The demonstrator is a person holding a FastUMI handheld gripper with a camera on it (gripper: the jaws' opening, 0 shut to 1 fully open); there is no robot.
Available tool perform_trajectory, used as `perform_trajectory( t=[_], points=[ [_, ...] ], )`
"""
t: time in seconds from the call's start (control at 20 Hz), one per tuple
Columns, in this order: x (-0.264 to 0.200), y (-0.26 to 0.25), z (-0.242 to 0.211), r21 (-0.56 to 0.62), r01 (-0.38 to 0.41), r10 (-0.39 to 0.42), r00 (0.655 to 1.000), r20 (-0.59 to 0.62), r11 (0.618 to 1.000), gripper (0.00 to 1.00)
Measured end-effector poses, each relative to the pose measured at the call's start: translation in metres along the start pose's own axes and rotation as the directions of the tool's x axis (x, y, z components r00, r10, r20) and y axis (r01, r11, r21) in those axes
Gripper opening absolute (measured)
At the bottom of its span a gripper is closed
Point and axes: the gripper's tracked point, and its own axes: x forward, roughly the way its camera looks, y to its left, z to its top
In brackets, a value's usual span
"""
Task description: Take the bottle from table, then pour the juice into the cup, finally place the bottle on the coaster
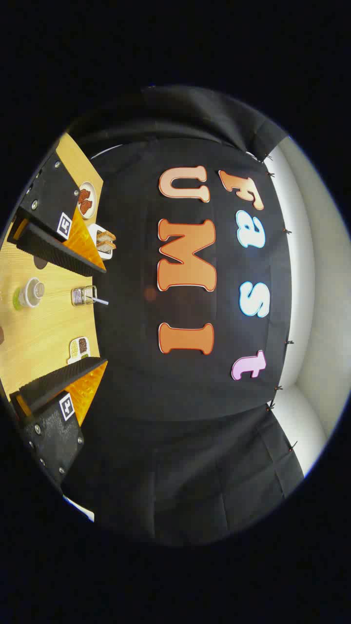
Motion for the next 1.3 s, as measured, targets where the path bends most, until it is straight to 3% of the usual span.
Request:
perform_trajectory(
  t=[0.9, 1.3],
  points=[
    [-0.008, 0.012, 0.026, -0.033, -0.043, 0.043, 0.999, -0.001, 0.999, 0.98],
    [0.006, 0.019, -0.031, 0.012, -0.079, 0.079, 0.995, -0.059, 0.997, 0.99]
  ],
)
